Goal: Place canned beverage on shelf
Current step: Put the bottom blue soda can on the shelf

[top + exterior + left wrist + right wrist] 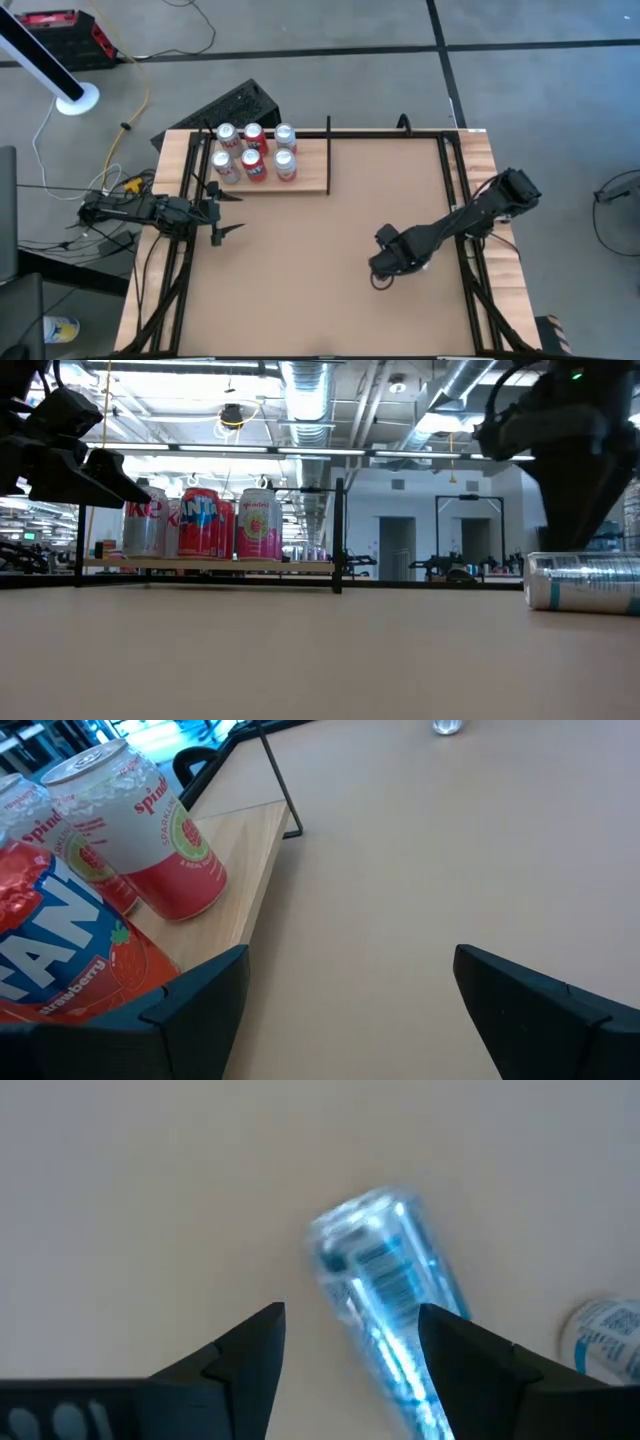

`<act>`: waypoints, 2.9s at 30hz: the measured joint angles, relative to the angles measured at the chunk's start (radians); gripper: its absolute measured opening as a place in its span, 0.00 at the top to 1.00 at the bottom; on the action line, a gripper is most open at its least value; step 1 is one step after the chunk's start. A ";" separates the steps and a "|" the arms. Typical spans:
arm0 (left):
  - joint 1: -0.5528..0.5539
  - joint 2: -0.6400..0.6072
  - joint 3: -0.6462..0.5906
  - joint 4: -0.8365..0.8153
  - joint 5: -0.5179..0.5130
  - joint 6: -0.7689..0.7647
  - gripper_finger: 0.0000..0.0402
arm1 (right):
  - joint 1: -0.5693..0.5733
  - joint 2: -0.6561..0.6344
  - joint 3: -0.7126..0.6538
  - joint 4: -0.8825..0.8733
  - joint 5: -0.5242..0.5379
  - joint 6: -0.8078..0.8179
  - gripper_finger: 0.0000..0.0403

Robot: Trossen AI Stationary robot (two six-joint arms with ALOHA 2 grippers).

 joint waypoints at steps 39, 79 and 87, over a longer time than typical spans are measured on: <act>0.000 0.000 0.000 0.000 0.000 0.000 0.16 | 0.114 0.010 0.005 -0.283 0.171 -0.020 0.37; 0.000 0.000 0.000 0.000 0.000 0.000 0.16 | -0.237 0.171 -0.040 -0.186 -0.271 -0.722 0.37; 0.000 0.000 0.000 0.000 0.000 0.000 0.16 | -0.239 0.127 0.008 -0.061 -0.291 -0.653 0.36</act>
